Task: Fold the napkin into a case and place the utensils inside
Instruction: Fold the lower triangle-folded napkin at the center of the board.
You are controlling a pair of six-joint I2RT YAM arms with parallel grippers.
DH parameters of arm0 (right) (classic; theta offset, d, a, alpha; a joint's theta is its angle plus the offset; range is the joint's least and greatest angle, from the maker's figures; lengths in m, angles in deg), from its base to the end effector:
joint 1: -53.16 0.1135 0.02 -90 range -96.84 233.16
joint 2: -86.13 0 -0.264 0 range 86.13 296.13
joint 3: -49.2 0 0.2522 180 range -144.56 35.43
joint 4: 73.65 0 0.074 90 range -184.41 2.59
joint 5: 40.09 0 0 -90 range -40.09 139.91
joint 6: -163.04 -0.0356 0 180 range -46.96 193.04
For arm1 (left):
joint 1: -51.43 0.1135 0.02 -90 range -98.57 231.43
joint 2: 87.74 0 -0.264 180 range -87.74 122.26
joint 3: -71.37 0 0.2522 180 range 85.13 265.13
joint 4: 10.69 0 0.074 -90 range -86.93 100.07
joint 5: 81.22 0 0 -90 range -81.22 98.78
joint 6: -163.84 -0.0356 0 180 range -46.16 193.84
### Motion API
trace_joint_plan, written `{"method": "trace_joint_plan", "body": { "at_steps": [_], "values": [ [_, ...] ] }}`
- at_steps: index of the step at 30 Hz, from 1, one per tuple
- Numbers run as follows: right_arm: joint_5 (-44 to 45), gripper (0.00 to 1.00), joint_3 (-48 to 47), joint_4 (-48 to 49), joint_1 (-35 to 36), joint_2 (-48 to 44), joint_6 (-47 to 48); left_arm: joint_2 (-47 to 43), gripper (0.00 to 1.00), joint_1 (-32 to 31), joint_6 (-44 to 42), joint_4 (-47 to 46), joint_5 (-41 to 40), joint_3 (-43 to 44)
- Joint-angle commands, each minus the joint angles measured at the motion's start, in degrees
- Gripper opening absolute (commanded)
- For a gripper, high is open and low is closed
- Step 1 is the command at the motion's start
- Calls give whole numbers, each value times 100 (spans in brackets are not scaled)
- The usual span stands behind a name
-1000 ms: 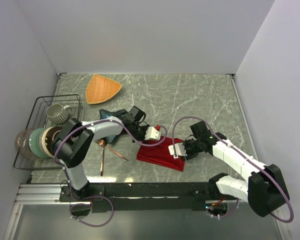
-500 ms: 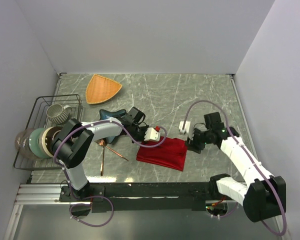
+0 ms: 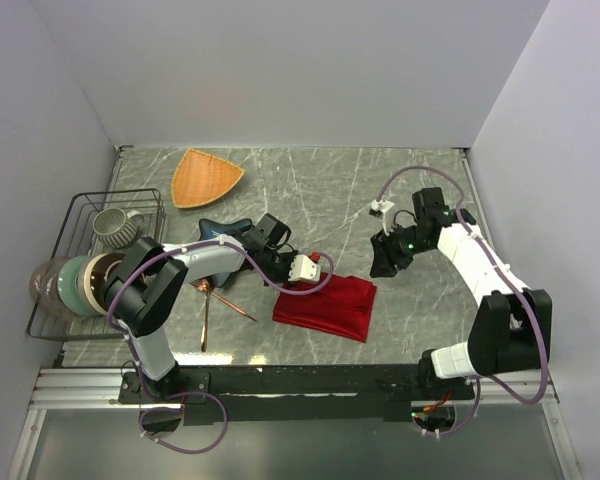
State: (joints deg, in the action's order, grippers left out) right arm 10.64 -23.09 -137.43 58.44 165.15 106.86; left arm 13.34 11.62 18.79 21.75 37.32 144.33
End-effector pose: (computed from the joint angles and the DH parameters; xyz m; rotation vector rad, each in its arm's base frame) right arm 0.2509 0.0458 0.2474 -0.9988 2.3467 0.7724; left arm 0.2541 -0.2339 0.1620 1.9688 1.5799 -0.5472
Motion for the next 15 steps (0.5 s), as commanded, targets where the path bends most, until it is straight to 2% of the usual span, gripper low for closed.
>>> {"method": "trace_joint_plan", "body": {
  "at_steps": [1, 5, 15],
  "values": [
    [48, 59, 42, -325, 350, 17, 159, -229, 19, -35, 11, -110, 152, -31],
    [261, 58, -45, -192, 711, 550, -358, -255, 23, -27, 47, -128, 126, -58],
    [420, 51, -441, -227, 720, 1572, -1062, -290, 27, -35, 20, -110, 126, -31]
  ]
}}
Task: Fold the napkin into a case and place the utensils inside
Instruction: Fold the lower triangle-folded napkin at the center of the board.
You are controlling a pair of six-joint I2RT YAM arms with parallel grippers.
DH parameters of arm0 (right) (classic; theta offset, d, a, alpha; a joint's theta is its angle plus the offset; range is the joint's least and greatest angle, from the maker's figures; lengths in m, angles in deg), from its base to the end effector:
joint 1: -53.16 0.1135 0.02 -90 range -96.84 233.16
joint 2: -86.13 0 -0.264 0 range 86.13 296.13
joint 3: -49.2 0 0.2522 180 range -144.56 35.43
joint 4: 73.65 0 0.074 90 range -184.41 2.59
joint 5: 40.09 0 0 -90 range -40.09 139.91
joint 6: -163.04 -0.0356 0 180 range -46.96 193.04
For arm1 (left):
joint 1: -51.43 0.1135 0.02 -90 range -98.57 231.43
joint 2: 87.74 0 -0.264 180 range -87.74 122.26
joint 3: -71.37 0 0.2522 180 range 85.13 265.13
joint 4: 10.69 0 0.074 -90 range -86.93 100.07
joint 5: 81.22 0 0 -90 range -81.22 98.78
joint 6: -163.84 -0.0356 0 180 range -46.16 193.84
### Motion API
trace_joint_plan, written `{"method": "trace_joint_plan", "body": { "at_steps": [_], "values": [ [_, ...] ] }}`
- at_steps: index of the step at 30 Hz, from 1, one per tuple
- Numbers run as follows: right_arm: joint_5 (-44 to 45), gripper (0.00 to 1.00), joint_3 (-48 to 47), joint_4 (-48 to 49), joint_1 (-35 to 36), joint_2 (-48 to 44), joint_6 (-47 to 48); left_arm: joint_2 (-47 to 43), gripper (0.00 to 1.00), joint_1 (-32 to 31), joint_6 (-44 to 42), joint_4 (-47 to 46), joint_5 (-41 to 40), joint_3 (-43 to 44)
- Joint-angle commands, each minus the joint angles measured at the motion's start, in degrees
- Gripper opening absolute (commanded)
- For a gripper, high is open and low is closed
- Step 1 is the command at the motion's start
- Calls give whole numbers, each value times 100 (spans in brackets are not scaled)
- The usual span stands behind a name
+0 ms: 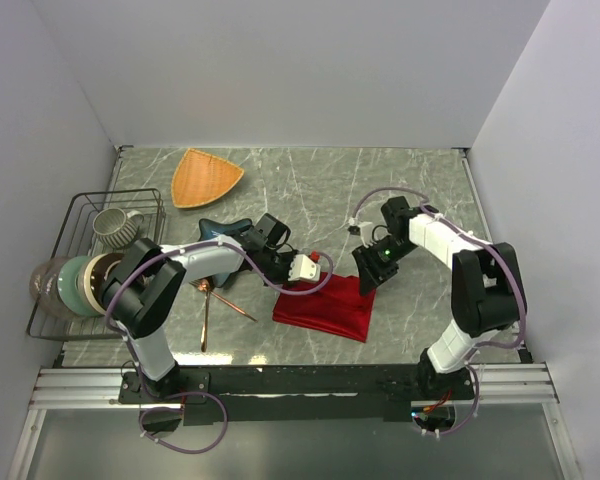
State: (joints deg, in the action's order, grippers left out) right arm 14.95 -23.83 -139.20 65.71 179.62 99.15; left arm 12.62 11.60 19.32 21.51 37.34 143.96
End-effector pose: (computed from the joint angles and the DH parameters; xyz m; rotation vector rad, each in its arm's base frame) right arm 0.2684 0.0807 0.1859 -0.9800 2.6986 0.8860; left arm 0.2527 -0.2330 0.1646 1.9577 1.5808 -0.5476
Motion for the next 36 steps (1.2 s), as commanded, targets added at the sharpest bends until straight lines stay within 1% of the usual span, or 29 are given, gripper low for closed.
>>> {"method": "trace_joint_plan", "body": {
  "at_steps": [1, 4, 5, 7, 8, 10, 11, 13, 14, 16, 19, 21, 25, 27, 30, 34, 36],
  "values": [
    [-37, 50, -384, -59, 1, 169, -290, -227, 27, -33, -23, -86, 124, -3],
    [-72, 43, -428, -121, -8, 362, -256, -236, 31, -51, -15, -86, 106, -20],
    [-81, 37, -437, -138, 1, 415, -255, -253, 33, -51, -6, -77, 98, -20],
    [-46, 31, -489, -191, 19, 564, -238, -314, 34, -42, 3, -51, 167, -38],
    [-46, 25, -507, -217, 19, 600, -238, -350, 36, -42, 12, -42, 185, -38],
    [15, 19, -525, -252, 36, 705, -168, -420, 41, -42, 73, -33, 229, -29],
    [42, 13, -525, -279, 45, 723, -150, -446, 42, -42, 143, -7, 247, -12],
    [129, 9, -525, -279, 89, 767, -115, -491, 45, -42, 196, 19, 317, 58],
    [139, 5, -525, -279, 106, 784, -106, -499, 46, -51, 222, 28, 335, 67],
    [174, 2, -516, -288, 142, 820, -80, -517, 49, -51, 258, 2, 396, 102],
    [270, 0, -490, -262, 220, 828, -71, -438, 52, -130, 311, -68, 344, 172],
    [384, 0, -472, -209, 238, 846, -88, -386, 53, -191, 354, -164, 300, 190],
    [621, 0, -402, -139, 274, 863, -88, -262, 58, -305, 355, -288, 194, 234],
    [788, 0, -331, -77, 265, 846, -62, -201, 58, -358, 311, -349, 142, 217],
    [912, 0, -287, -24, 274, 855, -18, -87, 57, -446, 240, -376, 63, 190],
    [1026, 0, -243, 72, 274, 863, -9, 19, 51, -490, 179, -376, -51, 112],
    [1079, 0, -208, 151, 274, 872, 8, 80, 50, -516, 188, -376, -113, 76]
  ]
}}
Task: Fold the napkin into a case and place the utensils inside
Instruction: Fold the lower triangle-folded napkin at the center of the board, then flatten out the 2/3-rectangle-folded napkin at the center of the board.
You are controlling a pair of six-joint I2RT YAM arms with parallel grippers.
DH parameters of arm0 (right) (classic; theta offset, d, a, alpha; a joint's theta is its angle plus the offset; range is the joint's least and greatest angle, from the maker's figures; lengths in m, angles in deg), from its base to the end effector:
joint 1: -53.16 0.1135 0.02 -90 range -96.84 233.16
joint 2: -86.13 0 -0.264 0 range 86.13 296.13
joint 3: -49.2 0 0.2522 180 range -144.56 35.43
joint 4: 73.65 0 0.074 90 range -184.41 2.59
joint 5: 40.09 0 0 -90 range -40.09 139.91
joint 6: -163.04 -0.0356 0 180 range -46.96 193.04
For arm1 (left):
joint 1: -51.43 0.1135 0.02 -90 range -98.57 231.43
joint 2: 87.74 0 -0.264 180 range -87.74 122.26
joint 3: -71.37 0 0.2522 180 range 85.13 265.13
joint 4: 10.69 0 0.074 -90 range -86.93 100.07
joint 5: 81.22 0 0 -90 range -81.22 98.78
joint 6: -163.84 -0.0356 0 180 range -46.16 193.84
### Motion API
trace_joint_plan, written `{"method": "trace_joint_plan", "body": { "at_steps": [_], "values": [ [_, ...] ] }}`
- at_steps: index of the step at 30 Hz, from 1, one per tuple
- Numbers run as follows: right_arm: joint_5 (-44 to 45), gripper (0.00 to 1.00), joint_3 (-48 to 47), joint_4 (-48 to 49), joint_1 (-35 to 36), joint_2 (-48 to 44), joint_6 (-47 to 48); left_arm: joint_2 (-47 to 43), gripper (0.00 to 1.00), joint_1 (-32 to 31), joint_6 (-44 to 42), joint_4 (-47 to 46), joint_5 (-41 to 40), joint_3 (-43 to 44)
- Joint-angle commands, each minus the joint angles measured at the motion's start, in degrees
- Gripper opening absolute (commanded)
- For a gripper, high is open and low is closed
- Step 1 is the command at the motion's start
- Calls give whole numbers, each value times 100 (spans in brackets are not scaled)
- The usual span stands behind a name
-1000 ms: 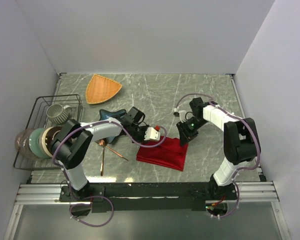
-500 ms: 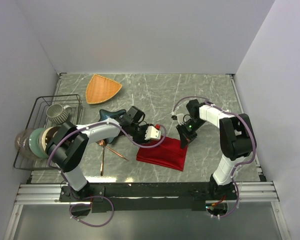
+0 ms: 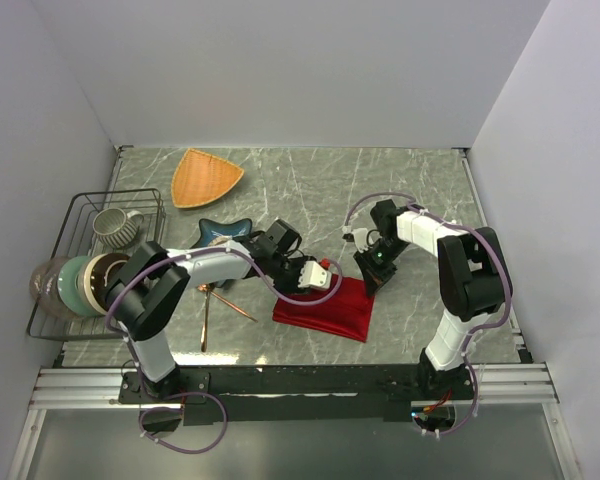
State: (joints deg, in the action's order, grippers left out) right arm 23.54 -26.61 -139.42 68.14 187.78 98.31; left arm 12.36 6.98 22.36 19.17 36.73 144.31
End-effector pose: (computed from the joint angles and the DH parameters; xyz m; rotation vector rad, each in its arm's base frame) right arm 0.2831 0.0921 0.1563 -1.0384 2.8628 0.7144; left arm 0.2368 -0.2557 0.1698 1.9670 1.5270 -0.5718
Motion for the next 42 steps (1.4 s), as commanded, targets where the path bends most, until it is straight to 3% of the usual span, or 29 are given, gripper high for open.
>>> {"method": "trace_joint_plan", "body": {
  "at_steps": [1, 7, 18, 26, 32, 42],
  "values": [
    [281, 0, 69, 191, 40, 75, 83, 133, 47, -64, -125, -133, -122, 33],
    [483, 0, -27, 384, 31, 224, 65, 177, 28, -73, -125, -37, -219, -12],
    [432, 3, -352, 51, 31, -118, 355, 168, 1, -91, -195, 95, -219, 32],
    [-948, 12, -827, -283, 22, -725, -198, 247, 1, -169, -81, 192, -333, 6],
    [-1563, 18, -678, 427, 154, -655, -1094, 265, 1, -310, 7, 166, -535, -82],
    [-1275, 23, -142, 1114, 444, 249, -1929, 318, 1, -328, 454, 122, -790, -47]
  ]
}}
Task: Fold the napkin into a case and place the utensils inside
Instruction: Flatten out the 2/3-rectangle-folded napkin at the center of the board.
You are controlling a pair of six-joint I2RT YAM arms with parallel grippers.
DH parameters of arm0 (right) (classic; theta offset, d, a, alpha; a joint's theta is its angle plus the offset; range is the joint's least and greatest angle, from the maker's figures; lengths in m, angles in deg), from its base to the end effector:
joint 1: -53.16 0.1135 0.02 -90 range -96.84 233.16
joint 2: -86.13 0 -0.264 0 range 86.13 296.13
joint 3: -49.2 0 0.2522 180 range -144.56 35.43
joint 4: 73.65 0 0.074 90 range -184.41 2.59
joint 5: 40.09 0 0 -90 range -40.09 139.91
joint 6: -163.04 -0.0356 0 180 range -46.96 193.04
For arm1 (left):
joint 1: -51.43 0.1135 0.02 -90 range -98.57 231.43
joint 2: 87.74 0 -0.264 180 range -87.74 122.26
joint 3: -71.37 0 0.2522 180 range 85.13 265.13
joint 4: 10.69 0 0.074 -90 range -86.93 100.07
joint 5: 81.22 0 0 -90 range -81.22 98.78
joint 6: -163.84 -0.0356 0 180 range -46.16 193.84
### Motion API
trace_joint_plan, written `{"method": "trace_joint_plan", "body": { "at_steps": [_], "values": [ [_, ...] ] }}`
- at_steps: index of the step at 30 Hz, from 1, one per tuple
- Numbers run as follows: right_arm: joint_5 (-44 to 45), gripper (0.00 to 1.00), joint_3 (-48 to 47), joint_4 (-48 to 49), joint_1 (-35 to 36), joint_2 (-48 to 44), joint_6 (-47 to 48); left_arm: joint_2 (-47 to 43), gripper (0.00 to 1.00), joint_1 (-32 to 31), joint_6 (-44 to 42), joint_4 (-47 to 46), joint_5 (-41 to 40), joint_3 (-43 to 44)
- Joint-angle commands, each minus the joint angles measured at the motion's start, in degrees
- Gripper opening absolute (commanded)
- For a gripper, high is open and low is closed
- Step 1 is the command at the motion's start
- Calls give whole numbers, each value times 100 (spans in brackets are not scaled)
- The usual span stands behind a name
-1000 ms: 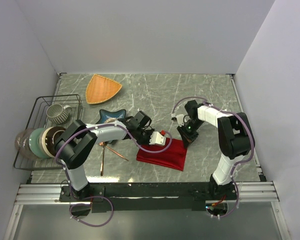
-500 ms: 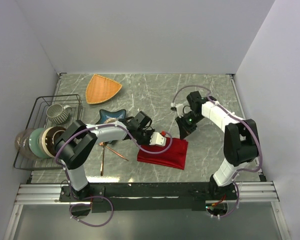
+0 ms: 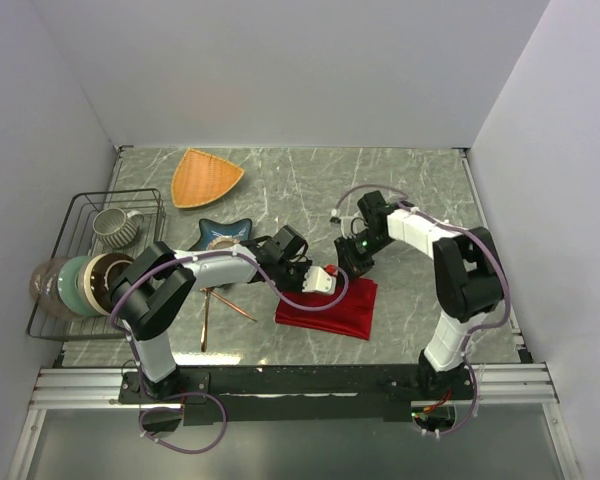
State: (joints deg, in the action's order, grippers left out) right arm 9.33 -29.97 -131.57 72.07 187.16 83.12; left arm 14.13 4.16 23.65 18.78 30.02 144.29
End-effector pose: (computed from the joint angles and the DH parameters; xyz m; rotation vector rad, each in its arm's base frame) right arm 0.2976 0.1264 0.1793 -0.7999 2.7199 1.0640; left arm 0.2288 -0.2667 0.1585 2.0029 1.5781 -0.4590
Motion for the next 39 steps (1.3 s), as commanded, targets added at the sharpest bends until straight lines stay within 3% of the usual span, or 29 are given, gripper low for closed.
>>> {"method": "trace_joint_plan", "body": {
  "at_steps": [1, 13, 14, 19, 23, 33, 36, 39],
  "values": [
    [181, 23, 195, 364, 59, 390, -446, 202, 1, -55, 370, 205, -146, -1],
    [1517, 24, -279, 689, 77, 980, -376, 1, 4, 164, 800, 179, -165, 34],
    [1544, 23, -271, 698, 77, 962, -341, -104, 12, 217, 905, 48, -33, 35],
    [1465, 23, -51, 778, 121, 673, -139, -816, 32, 508, 1942, -392, 723, 61],
    [1281, 23, 80, 804, 174, 488, -112, -774, 54, 490, 2365, -542, 593, 157],
    [1237, 23, 186, 795, 174, 356, -103, 131, 57, 244, 2145, -182, 355, 641],
    [1140, 25, 186, 821, 165, 198, -182, 368, 52, 148, 2154, 55, 242, 781],
    [903, 28, 107, 725, 95, -21, -358, 492, 40, 69, 2005, 248, 127, 782]
  ]
}}
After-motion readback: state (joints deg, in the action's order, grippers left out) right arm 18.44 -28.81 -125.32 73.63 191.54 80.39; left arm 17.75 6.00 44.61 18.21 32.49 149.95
